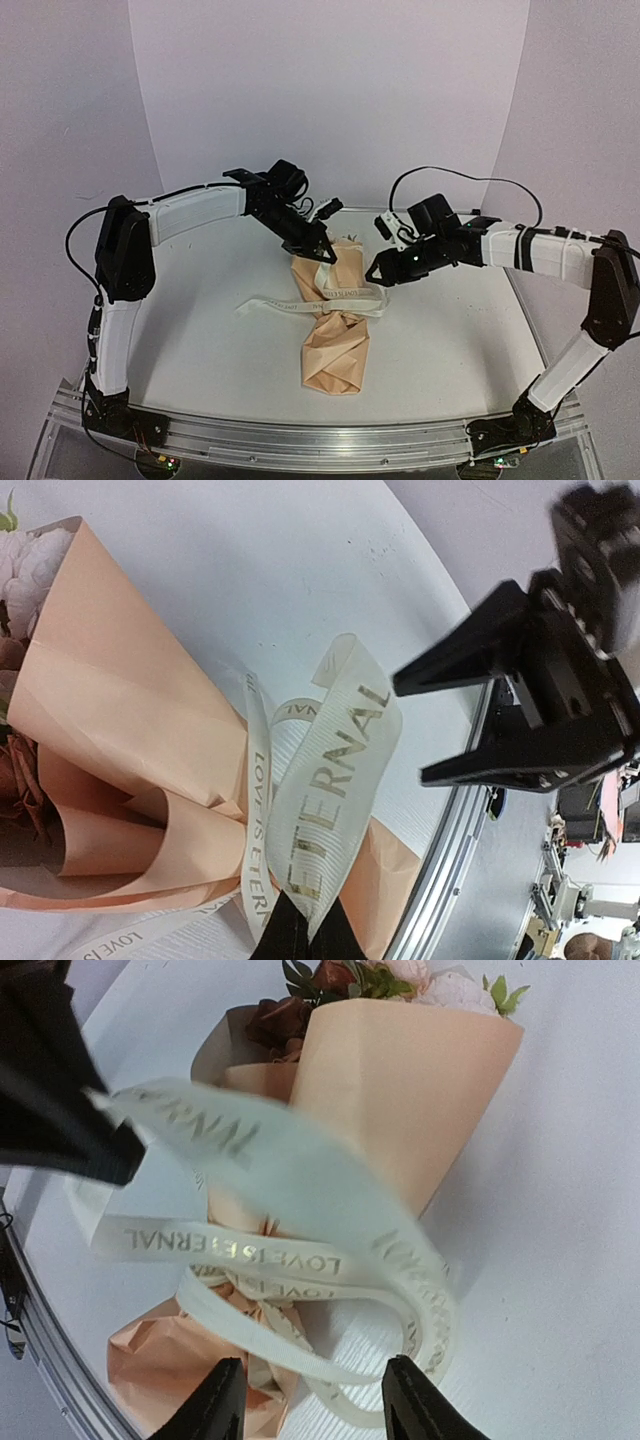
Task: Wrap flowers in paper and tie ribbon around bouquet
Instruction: Adjust the half-tied ribbon on the folded bouquet.
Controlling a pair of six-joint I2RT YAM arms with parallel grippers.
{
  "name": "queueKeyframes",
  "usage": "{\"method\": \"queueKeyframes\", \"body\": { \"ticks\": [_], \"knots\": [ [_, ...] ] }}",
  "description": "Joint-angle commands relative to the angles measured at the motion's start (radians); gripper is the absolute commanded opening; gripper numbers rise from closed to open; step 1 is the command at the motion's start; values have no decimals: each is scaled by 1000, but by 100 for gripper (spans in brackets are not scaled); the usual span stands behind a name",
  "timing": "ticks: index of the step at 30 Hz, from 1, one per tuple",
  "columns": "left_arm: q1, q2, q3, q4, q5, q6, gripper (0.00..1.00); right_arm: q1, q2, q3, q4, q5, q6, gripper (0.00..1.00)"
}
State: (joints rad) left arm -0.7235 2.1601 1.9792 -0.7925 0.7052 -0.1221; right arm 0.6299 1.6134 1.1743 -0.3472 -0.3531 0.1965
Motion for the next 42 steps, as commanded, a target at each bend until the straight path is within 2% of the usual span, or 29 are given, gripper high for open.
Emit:
{"method": "queueKeyframes", "body": {
  "ticks": [1, 6, 11, 18, 28, 42],
  "knots": [
    [13, 34, 70, 10, -3, -53, 0, 4, -109, -75, 4, -56, 38, 51],
    [19, 39, 64, 13, -6, -52, 0, 4, -84, -154, 62, -85, 87, 52],
    [19, 43, 60, 6, -11, -45, 0, 4, -1, -106, 86, -134, 94, 50],
    [19, 41, 59, 2, -29, -40, 0, 4, 82, -74, 84, -112, 74, 53],
    [25, 38, 65, -10, -41, -22, 0, 4, 130, -69, 73, -51, 124, 60],
    [30, 29, 53, -8, -41, -16, 0, 4, 214, -23, 84, -78, 195, 62]
  ]
}}
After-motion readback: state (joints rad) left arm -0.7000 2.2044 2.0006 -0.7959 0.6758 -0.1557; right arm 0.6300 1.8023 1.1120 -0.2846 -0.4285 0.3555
